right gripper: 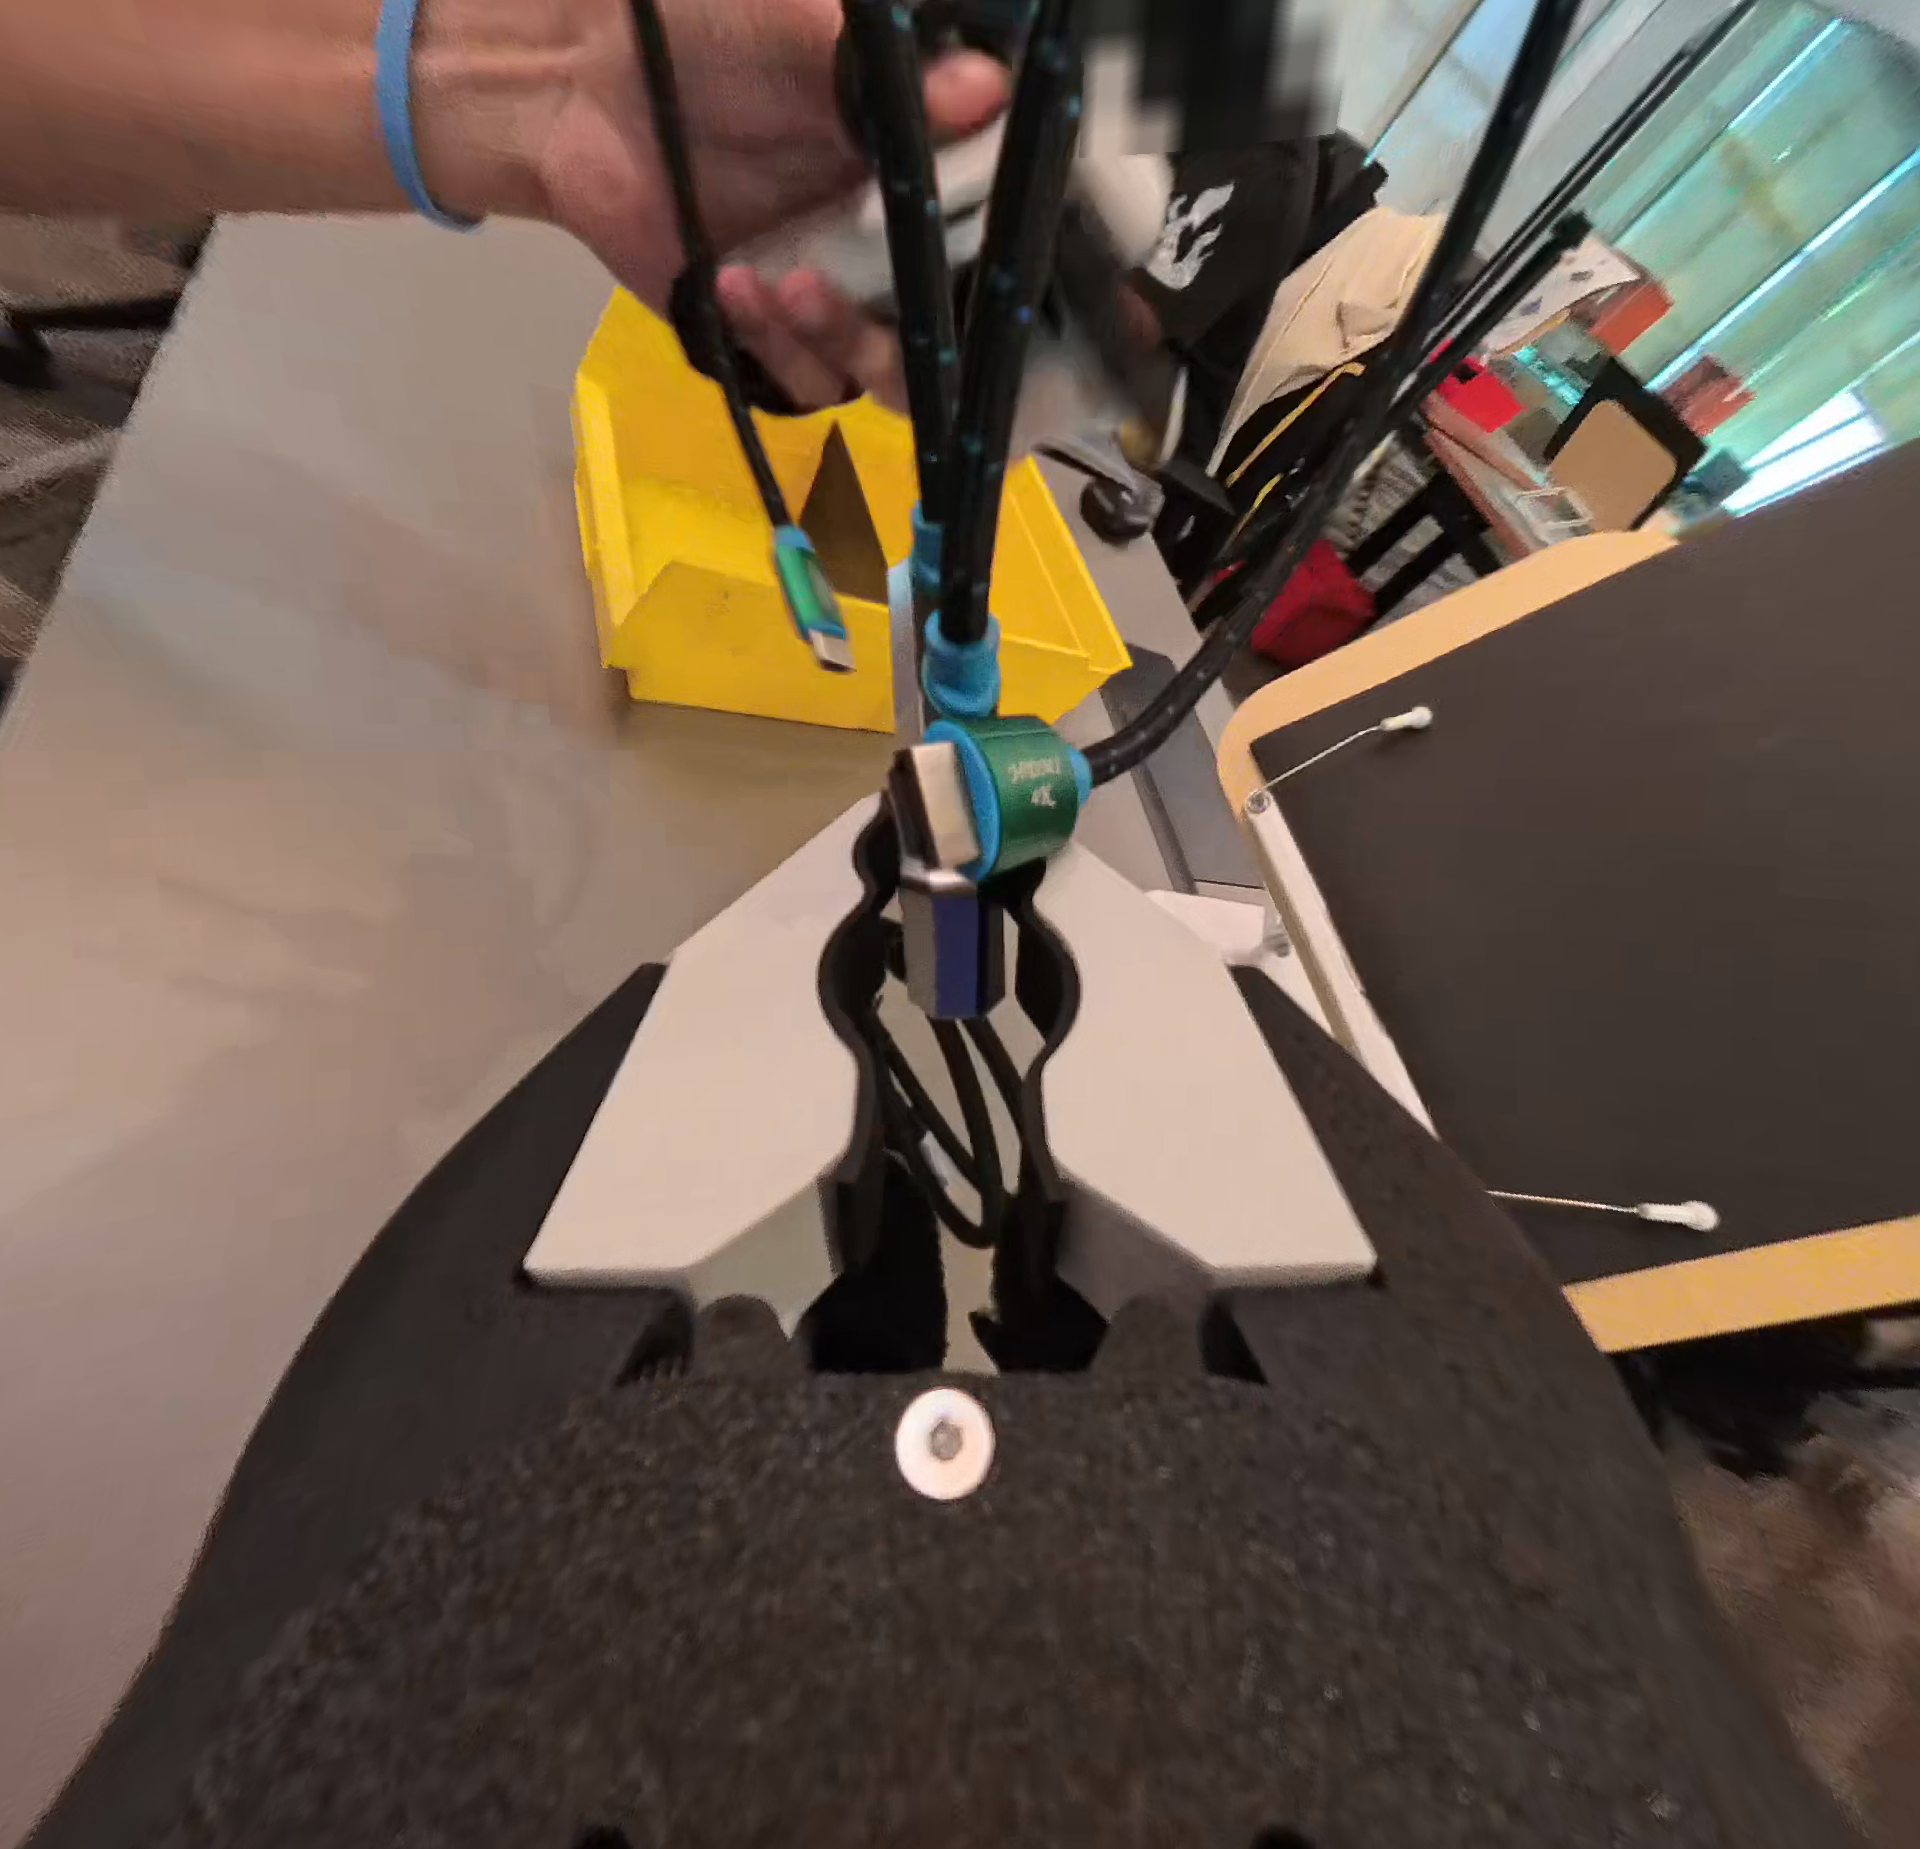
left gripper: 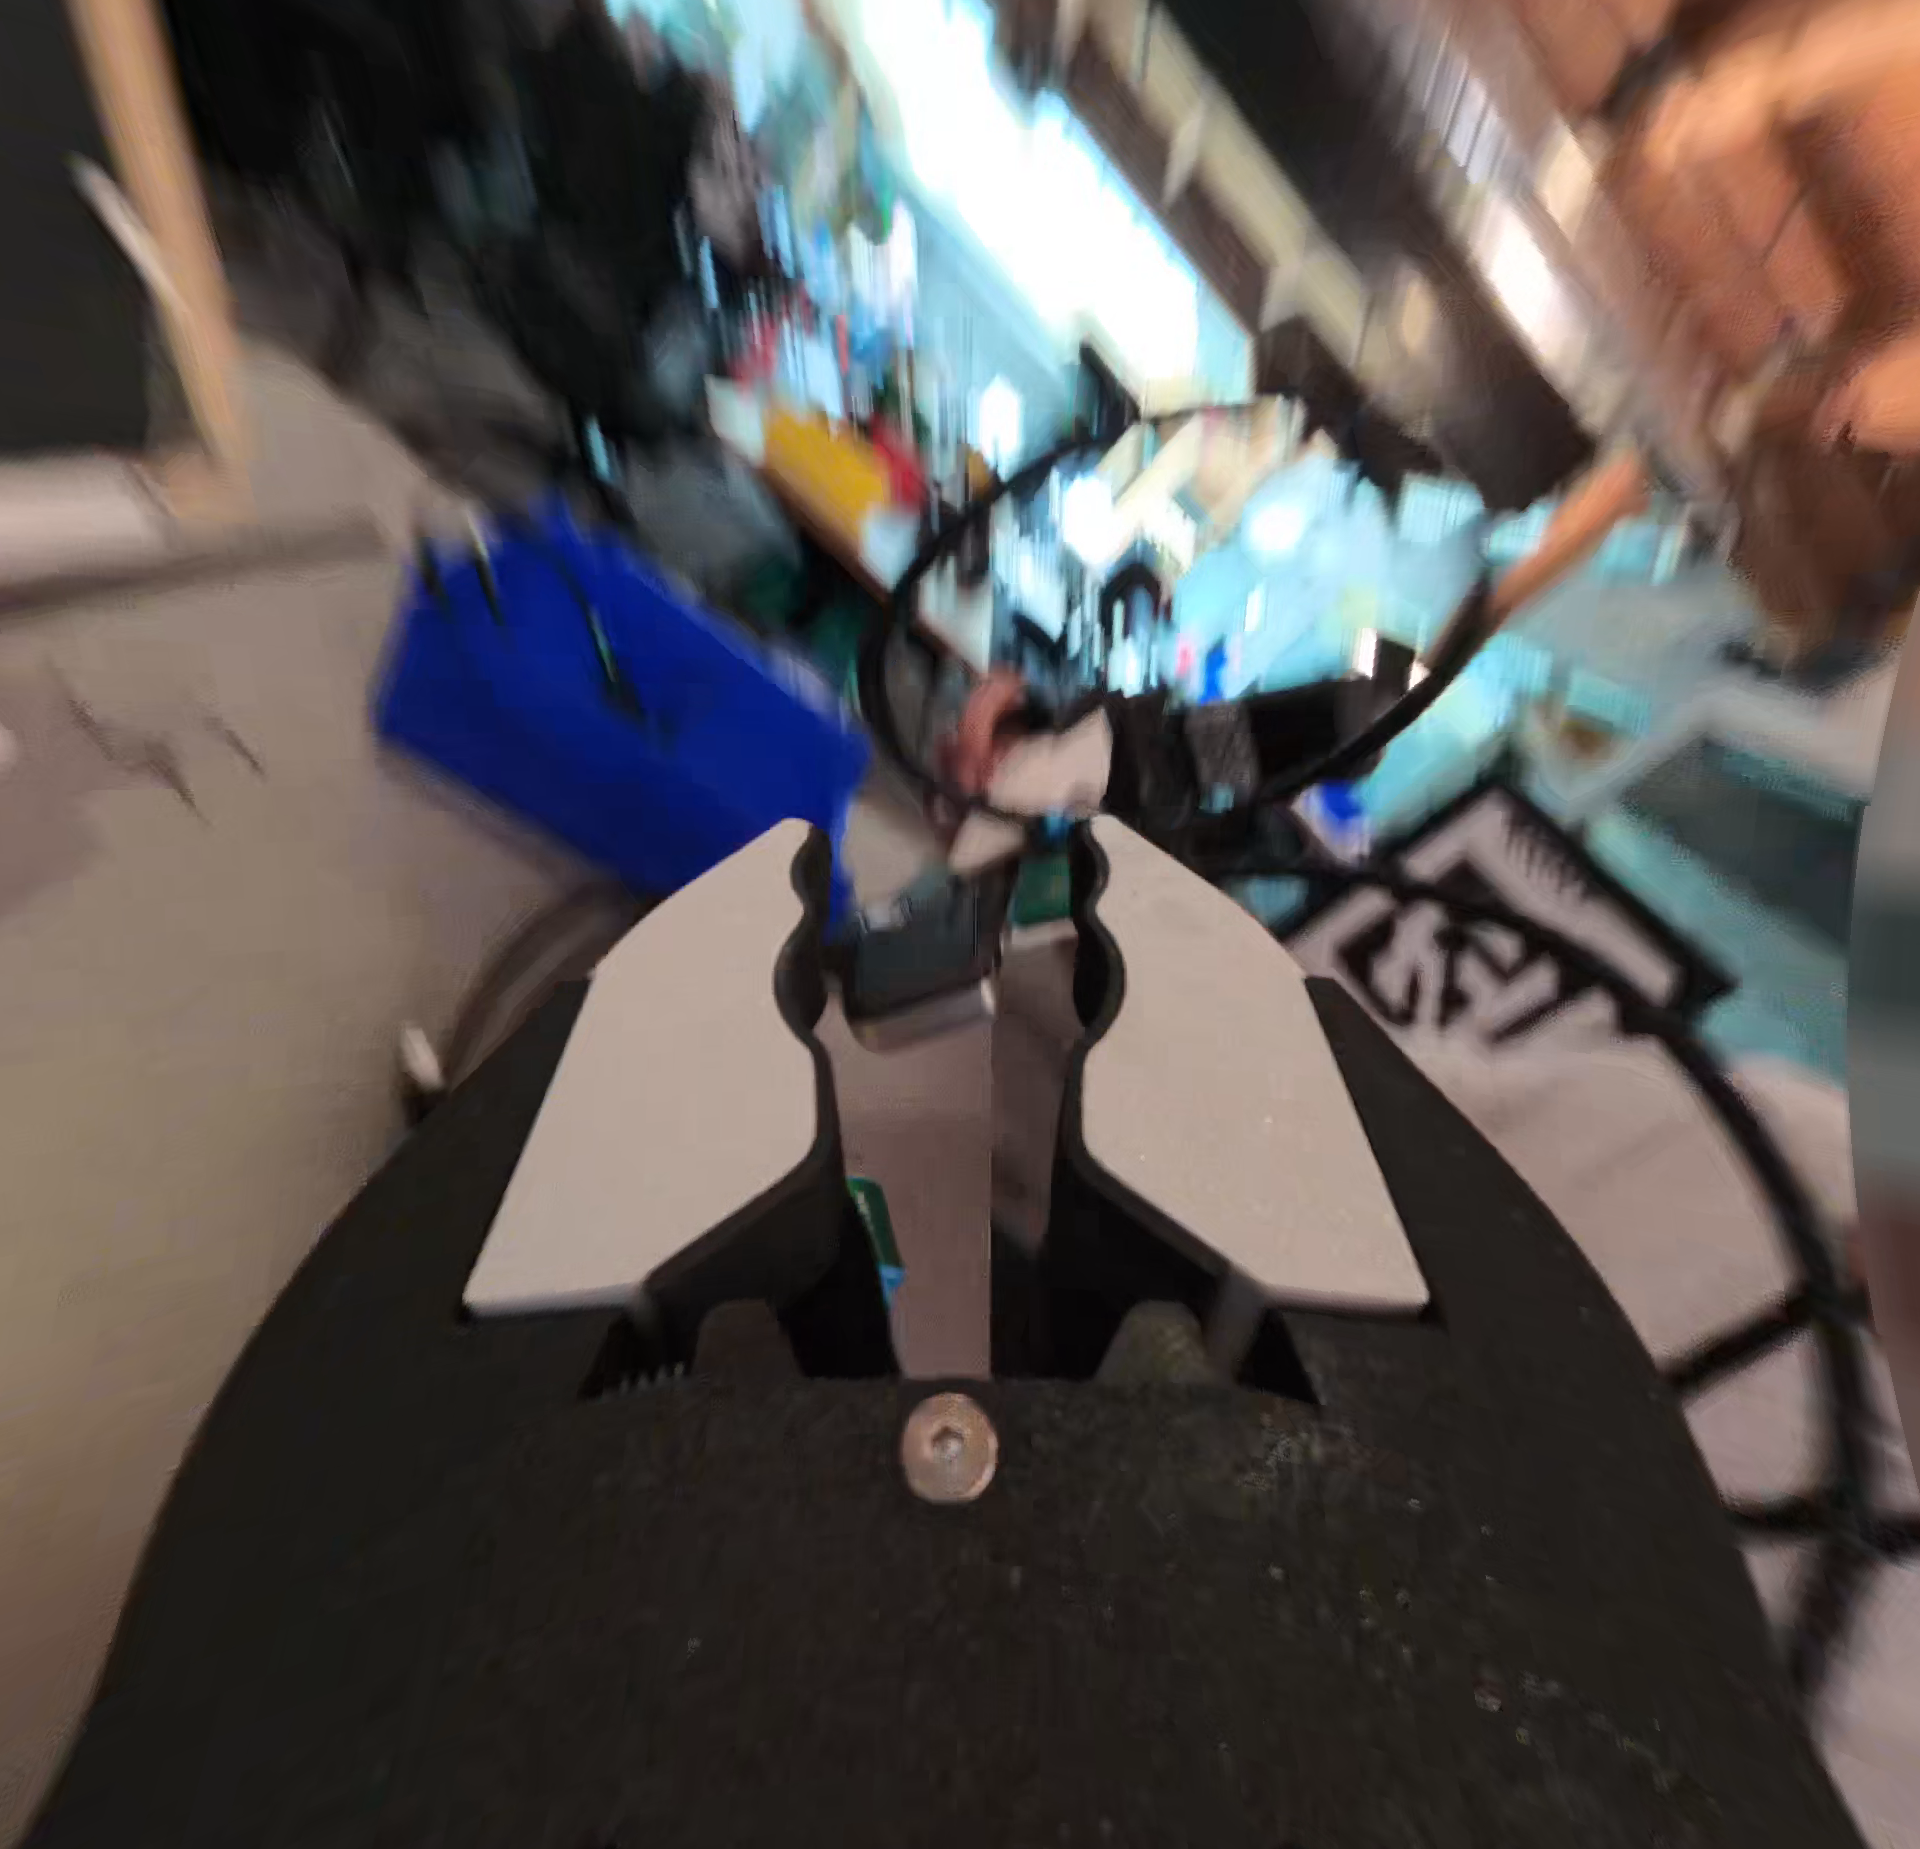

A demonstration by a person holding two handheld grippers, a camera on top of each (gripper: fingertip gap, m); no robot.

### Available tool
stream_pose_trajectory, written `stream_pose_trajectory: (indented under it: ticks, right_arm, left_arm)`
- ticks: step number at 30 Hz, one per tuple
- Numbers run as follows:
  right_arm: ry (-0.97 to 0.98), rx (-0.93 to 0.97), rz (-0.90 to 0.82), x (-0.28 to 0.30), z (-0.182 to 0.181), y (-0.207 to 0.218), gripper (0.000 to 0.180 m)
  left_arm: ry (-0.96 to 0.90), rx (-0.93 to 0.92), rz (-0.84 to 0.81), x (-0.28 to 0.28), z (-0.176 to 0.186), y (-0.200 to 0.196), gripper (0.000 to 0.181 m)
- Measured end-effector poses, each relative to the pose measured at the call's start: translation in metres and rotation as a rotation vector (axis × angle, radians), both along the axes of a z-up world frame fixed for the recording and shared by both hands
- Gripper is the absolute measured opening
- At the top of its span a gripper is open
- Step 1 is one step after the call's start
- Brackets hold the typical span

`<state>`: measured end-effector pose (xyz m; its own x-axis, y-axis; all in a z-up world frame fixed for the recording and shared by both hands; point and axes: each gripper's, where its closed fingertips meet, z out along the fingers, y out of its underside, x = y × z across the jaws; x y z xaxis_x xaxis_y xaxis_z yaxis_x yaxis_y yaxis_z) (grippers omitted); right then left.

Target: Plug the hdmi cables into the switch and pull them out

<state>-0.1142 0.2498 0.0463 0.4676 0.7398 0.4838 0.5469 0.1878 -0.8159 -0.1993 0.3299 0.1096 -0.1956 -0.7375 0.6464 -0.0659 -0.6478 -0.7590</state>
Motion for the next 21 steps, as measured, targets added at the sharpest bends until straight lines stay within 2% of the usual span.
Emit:
stream_pose_trajectory:
  ticks: [3,6,8,11,14,17,19,21]
  right_arm:
    - [0.084,-0.049,-0.012,0.023,0.040,0.006,0.019]
    - [0.164,-0.052,-0.061,0.058,0.091,0.013,0.019]
    - [0.193,-0.044,-0.104,0.089,0.122,0.017,0.019]
    - [0.223,0.024,-0.199,0.145,0.163,0.025,0.019]
    - [0.290,0.029,-0.302,0.207,0.185,0.035,0.019]
    - [0.468,-0.065,-0.392,0.264,0.161,0.049,0.019]
    - [0.579,-0.159,-0.447,0.297,0.114,0.058,0.018]
    - [0.645,-0.276,-0.508,0.326,0.048,0.064,0.018]
  left_arm:
    - [-0.163,0.068,0.295,-0.063,0.047,0.054,0.034]
    - [-0.233,0.074,0.447,-0.107,0.051,0.062,0.028]
    - [-0.221,0.089,0.536,-0.119,0.028,0.050,0.020]
    - [-0.078,0.061,0.568,-0.116,-0.038,0.012,0.022]
    - [0.009,-0.009,0.485,-0.100,-0.100,-0.046,0.022]
    - [0.085,-0.052,0.449,-0.091,-0.156,-0.093,0.022]
    - [0.123,-0.091,0.450,-0.088,-0.187,-0.115,0.022]
    - [0.115,-0.165,0.364,-0.079,-0.196,-0.133,0.021]
